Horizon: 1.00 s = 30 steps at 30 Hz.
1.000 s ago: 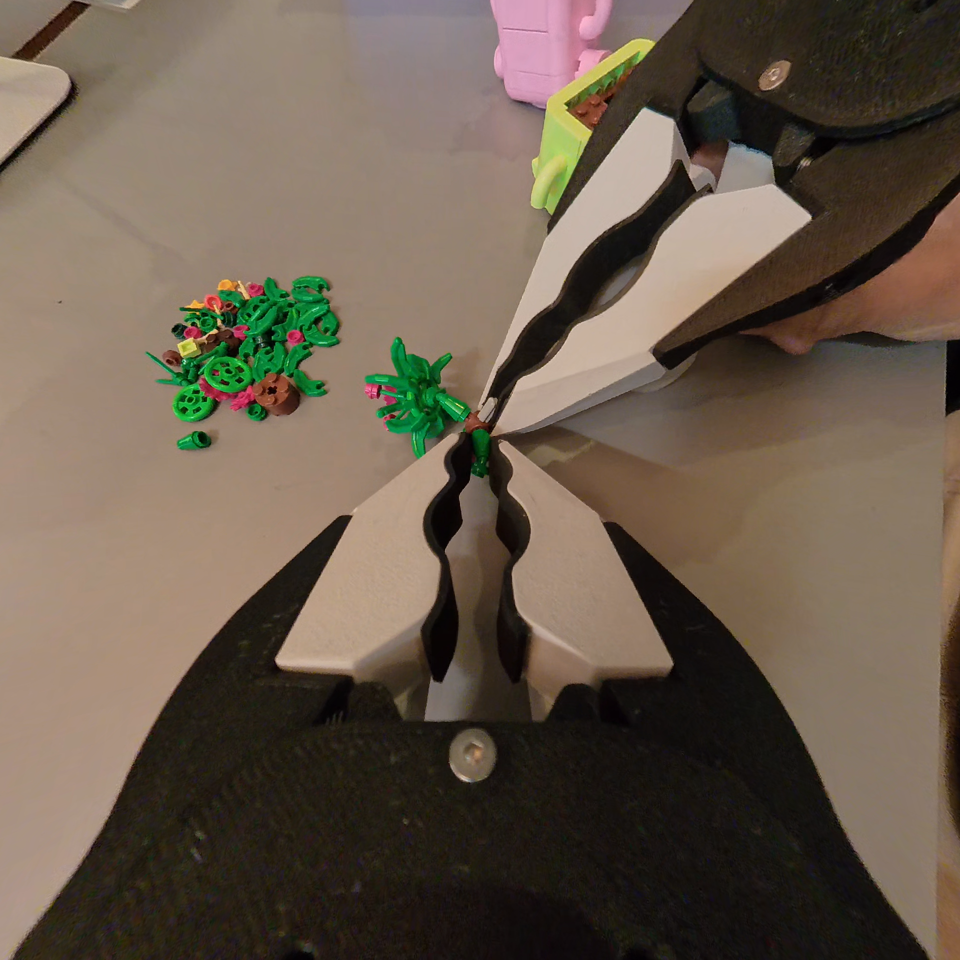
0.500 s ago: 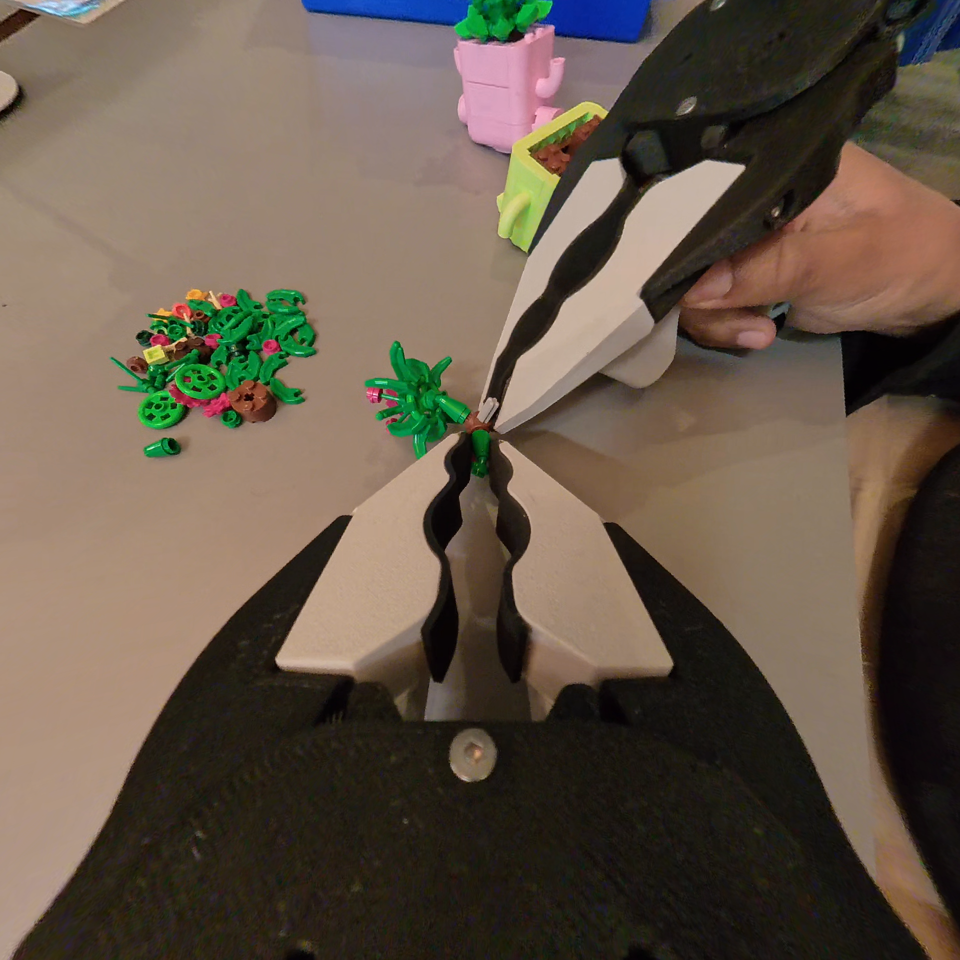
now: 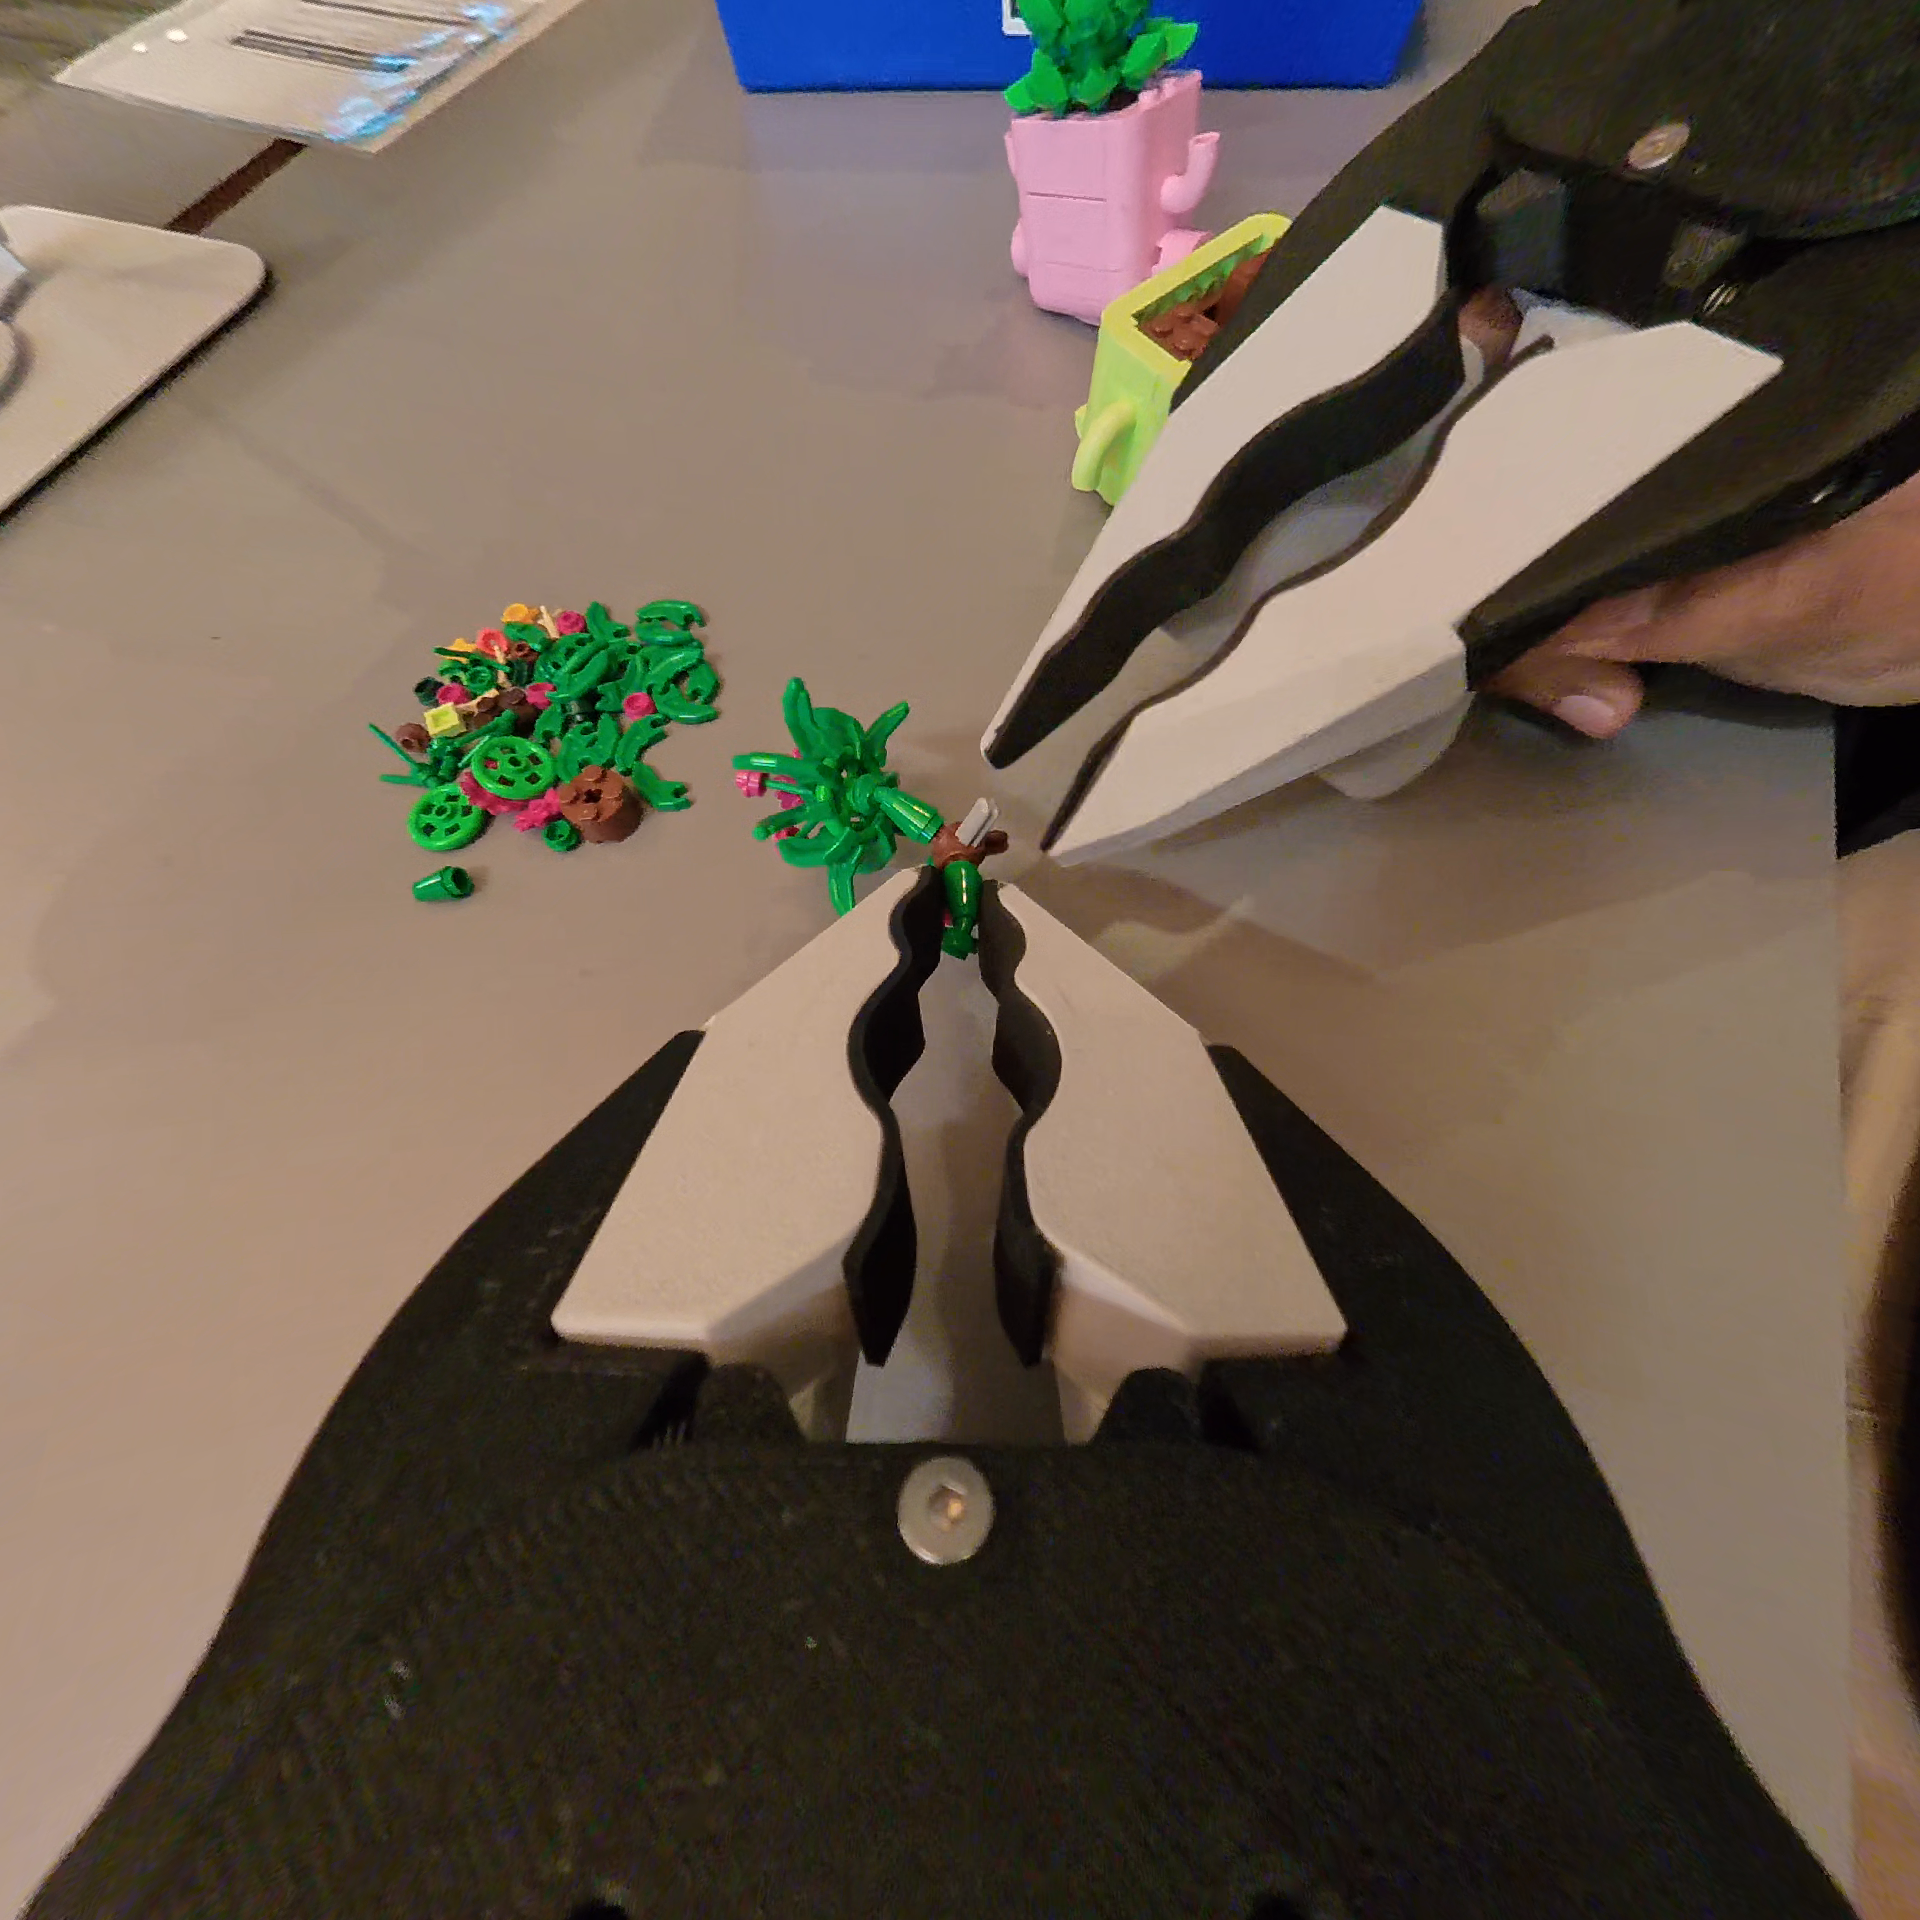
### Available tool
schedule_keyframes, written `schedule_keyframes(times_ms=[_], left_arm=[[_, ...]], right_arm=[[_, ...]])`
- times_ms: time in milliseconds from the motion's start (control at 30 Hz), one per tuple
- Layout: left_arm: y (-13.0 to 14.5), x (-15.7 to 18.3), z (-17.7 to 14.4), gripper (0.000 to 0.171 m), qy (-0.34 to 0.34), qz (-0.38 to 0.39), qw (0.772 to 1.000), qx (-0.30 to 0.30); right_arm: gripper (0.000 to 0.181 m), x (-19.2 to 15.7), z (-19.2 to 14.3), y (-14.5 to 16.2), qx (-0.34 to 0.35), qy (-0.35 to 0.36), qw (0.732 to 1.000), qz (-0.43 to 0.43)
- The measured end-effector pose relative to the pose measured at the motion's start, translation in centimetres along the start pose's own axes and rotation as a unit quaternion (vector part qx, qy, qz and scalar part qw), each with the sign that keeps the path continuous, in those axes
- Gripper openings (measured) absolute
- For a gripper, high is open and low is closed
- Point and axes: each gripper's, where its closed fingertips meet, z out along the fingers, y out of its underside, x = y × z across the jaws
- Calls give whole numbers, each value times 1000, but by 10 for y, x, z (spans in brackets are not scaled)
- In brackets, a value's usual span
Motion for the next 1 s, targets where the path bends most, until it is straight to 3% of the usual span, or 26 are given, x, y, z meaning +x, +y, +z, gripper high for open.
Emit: schedule_keyframes(times_ms=[267, 633, 1000], left_arm=[[-8, 8, -1, 2, -1, 16, 1000, 21], [-10, 7, 1, 3, -12, 18, 999, 24], [-9, 1, 4, 3, -65, 18, 998, 12]], right_arm=[[6, 0, 2, -2, 4, 0, 1000, -2], [3, 3, 0, -3, 8, -12, 999, 52], [1, 9, 3, -3, 7, 48, 998, 40]])
